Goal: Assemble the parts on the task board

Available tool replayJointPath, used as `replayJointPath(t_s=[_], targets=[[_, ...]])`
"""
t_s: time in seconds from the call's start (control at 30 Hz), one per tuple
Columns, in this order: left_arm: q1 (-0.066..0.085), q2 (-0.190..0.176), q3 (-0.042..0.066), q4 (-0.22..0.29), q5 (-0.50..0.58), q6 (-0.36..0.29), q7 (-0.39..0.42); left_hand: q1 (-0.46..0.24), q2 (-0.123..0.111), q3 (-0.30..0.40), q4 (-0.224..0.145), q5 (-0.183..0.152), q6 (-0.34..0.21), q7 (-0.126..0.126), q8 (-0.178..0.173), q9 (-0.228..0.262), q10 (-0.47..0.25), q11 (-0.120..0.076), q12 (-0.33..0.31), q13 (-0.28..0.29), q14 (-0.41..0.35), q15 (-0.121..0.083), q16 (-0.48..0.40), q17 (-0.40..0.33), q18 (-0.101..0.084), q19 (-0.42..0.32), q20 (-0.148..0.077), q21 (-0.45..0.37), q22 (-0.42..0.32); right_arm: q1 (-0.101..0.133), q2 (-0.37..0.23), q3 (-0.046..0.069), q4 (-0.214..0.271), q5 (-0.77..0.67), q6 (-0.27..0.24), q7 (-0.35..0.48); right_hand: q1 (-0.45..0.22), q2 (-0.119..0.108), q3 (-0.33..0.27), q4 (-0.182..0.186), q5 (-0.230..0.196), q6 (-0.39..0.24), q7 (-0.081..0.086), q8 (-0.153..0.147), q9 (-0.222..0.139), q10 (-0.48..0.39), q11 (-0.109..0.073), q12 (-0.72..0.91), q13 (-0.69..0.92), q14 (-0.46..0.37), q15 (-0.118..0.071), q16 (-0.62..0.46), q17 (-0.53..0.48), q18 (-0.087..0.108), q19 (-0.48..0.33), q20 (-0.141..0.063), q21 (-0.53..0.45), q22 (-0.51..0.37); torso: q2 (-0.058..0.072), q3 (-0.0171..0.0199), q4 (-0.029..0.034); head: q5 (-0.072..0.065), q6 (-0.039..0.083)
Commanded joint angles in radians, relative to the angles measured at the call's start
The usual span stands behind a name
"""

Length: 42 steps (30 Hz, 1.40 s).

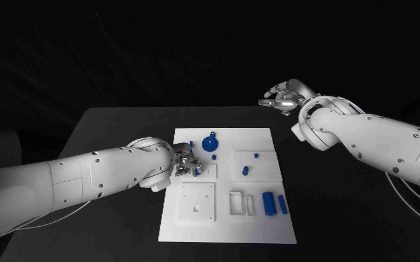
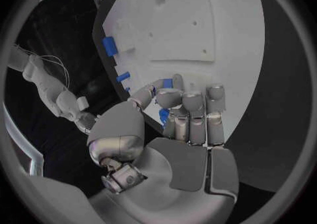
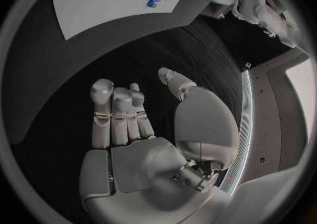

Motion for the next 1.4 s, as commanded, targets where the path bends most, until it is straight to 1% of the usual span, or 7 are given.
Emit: replayJointPath(t_s=[0.03, 0.3, 0.43, 0.53, 0.83, 1.03, 1.4], targets=[[0.002, 0.008, -0.002, -0.003, 0.027, 0.059, -0.010, 0.015, 0.010, 0.010, -0.011, 0.002, 0.188, -0.126, 0.006, 0.002, -0.053, -0.058, 0.004, -0.001, 0.024, -0.033, 0.005, -0.002, 0.008, 0.009, -0.140, -0.003, 0.008, 0.000, 0.001, 0.000, 0.000, -0.004, 0.013, 0.004, 0.010, -0.002, 0.000, 0.004, 0.006, -0.005, 0.014, 0.005, 0.001, -0.007, -0.003, 0.003, -0.002, -0.008, 0.002, -0.002, -0.001, 0.101, 0.007, -0.001, -0.004, 0.012, 0.000, 0.0000, -0.0002, 0.000, 0.001], [0.009, 0.026, -0.002, -0.025, 0.030, 0.098, -0.024, 0.014, 0.014, 0.008, -0.009, -0.003, 0.186, -0.125, 0.007, 0.001, -0.053, -0.058, 0.004, -0.003, 0.024, -0.032, 0.005, -0.003, 0.007, 0.008, -0.140, -0.003, 0.008, 0.000, 0.002, 0.000, 0.000, -0.004, 0.014, 0.004, 0.011, -0.002, -0.001, 0.004, 0.006, -0.005, 0.014, 0.005, 0.001, -0.007, -0.003, 0.004, -0.002, -0.008, 0.002, -0.002, -0.001, 0.101, 0.007, -0.001, -0.004, 0.012, 0.000, 0.0005, -0.0012, 0.002, 0.002], [0.010, 0.033, -0.002, -0.027, 0.032, 0.104, -0.027, 0.010, 0.017, 0.006, -0.005, -0.020, 0.183, -0.124, 0.008, 0.000, -0.055, -0.057, 0.006, -0.006, 0.022, -0.031, 0.004, -0.006, 0.007, 0.007, -0.139, -0.005, 0.009, 0.000, 0.003, 0.000, -0.001, -0.004, 0.014, 0.004, 0.011, -0.002, -0.001, 0.004, 0.006, -0.005, 0.014, 0.005, 0.001, -0.007, -0.003, 0.004, -0.002, -0.008, 0.002, -0.002, -0.001, 0.101, 0.007, -0.001, -0.004, 0.012, 0.000, 0.0012, 0.0001, 0.001, 0.002], [0.010, 0.036, -0.002, -0.029, 0.032, 0.106, -0.026, 0.007, 0.021, 0.004, 0.001, -0.051, 0.180, -0.123, 0.010, -0.002, -0.056, -0.055, 0.007, -0.010, 0.021, -0.031, 0.004, -0.009, 0.007, 0.007, -0.138, -0.006, 0.009, 0.000, 0.008, 0.000, -0.005, -0.004, 0.016, 0.004, 0.011, -0.002, -0.001, 0.004, 0.006, -0.005, 0.014, 0.005, 0.001, -0.007, -0.003, 0.004, -0.002, -0.008, 0.002, -0.002, -0.001, 0.101, 0.007, -0.001, -0.004, 0.012, 0.000, 0.0008, 0.0003, 0.002, 0.002], [0.011, 0.042, -0.002, -0.031, 0.027, 0.103, -0.025, -0.003, 0.020, 0.000, 0.010, -0.069, 0.181, -0.122, 0.013, -0.003, -0.055, -0.054, 0.010, -0.014, 0.021, -0.032, 0.004, -0.011, 0.006, 0.007, -0.137, -0.008, 0.010, 0.000, 0.009, 0.000, -0.006, -0.004, 0.016, 0.005, 0.012, -0.002, -0.001, 0.003, 0.006, -0.006, 0.014, 0.005, 0.001, -0.007, -0.003, 0.004, -0.003, -0.008, 0.002, -0.002, -0.001, 0.101, 0.007, -0.001, -0.004, 0.012, 0.001, 0.0014, -0.0004, 0.002, 0.001], [0.012, 0.046, -0.002, -0.033, 0.026, 0.102, -0.024, -0.015, 0.014, -0.008, 0.024, -0.085, 0.183, -0.123, 0.016, -0.004, -0.055, -0.054, 0.014, -0.016, 0.022, -0.032, 0.006, -0.013, 0.007, 0.008, -0.137, -0.009, 0.010, 0.000, 0.009, 0.000, -0.006, -0.004, 0.016, 0.004, 0.013, -0.002, -0.001, 0.003, 0.007, -0.006, 0.014, 0.005, 0.001, -0.007, -0.003, 0.004, -0.003, -0.008, 0.002, -0.002, -0.001, 0.101, 0.007, -0.001, -0.004, 0.012, 0.001, 0.0005, -0.0007, 0.002, 0.002], [0.013, 0.048, -0.002, -0.034, 0.026, 0.105, -0.021, -0.031, -0.010, -0.015, 0.063, -0.163, 0.183, -0.125, 0.024, -0.009, -0.057, -0.056, 0.021, -0.023, 0.021, -0.035, 0.009, -0.018, 0.009, 0.009, -0.139, -0.013, 0.012, 0.000, 0.009, 0.000, -0.007, -0.004, 0.018, 0.005, 0.014, -0.002, -0.001, 0.003, 0.011, -0.006, 0.014, 0.005, 0.001, -0.008, -0.003, 0.005, -0.004, -0.008, 0.002, -0.002, -0.002, 0.101, 0.007, 0.000, -0.004, 0.013, 0.000, 0.0000, 0.0002, 0.000, 0.002]])
